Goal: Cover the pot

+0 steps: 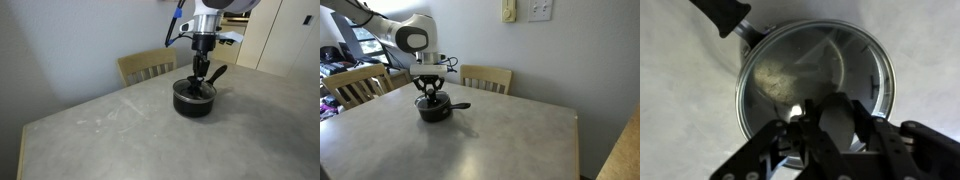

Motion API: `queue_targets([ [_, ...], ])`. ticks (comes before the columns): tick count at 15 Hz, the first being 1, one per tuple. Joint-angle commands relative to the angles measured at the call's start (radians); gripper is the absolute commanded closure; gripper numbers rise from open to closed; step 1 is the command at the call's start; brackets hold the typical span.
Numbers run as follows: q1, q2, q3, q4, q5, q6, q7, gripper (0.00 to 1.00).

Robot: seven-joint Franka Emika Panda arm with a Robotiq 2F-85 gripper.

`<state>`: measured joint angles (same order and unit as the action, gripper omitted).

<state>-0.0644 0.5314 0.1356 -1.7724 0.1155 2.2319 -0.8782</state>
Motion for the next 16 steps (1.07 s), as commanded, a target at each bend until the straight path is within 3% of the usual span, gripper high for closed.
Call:
queue_targets([
  [1, -0.019, -0.025, 0.01, -0.021, 0.021, -0.01, 0.001, 0.86],
  [13, -0.027, -0.019, 0.011, -0.021, 0.022, -0.012, 0.0, 0.86],
  [14, -0.026, -0.019, 0.011, -0.021, 0.02, -0.012, -0.001, 0.75],
  [15, -0.025, -0.019, 0.011, -0.021, 0.02, -0.013, -0.001, 0.48],
  [16, -0.025, -0.019, 0.011, -0.021, 0.019, -0.013, -0.001, 0.35],
])
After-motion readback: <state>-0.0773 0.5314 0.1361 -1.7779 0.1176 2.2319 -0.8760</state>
